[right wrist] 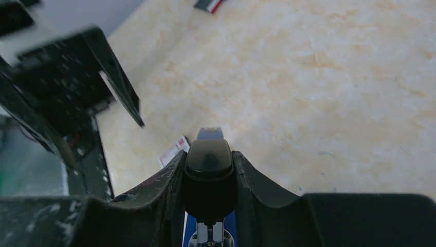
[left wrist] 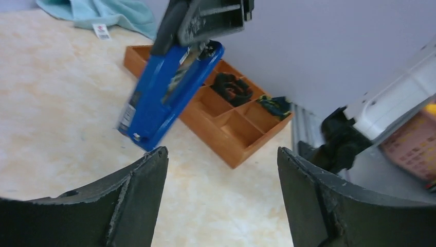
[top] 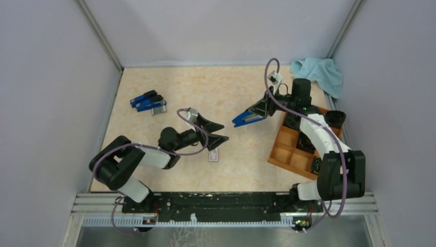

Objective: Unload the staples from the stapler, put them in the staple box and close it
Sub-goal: Unload the staple at the center of the board.

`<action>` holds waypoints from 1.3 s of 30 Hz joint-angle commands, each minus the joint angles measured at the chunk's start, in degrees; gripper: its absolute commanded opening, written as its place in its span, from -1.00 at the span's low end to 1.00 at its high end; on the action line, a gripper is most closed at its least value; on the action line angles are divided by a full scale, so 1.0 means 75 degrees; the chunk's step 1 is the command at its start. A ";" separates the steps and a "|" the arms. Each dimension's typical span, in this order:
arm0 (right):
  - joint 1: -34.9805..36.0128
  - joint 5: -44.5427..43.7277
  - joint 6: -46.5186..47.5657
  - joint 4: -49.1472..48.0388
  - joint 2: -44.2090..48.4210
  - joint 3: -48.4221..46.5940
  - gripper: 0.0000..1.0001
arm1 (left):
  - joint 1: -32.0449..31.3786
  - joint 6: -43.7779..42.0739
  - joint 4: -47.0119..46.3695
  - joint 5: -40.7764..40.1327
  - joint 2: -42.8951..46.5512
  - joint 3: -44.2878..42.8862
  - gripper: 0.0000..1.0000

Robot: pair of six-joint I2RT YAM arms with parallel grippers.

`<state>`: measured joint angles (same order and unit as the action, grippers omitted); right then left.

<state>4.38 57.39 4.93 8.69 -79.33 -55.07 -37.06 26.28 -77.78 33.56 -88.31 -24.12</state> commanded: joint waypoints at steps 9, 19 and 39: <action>0.0106 0.0246 -0.8719 -0.7640 0.0050 0.1073 -1.00 | -0.1264 0.4166 -0.3294 -0.3858 -0.1084 -0.0031 0.98; 0.0181 -0.0139 -0.9866 -0.8623 0.0303 0.1616 -1.00 | -0.1669 0.4492 -0.3294 -0.5287 -0.2093 -0.1477 0.98; 0.0222 -0.0239 -1.0182 -0.9297 0.0463 0.2045 -1.00 | -0.1817 0.5236 -0.3305 -0.4764 -0.1944 -0.2435 0.70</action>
<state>5.48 54.35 -70.46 -55.77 -78.83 -39.72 -50.54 62.87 -86.85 -2.66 -104.49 -39.68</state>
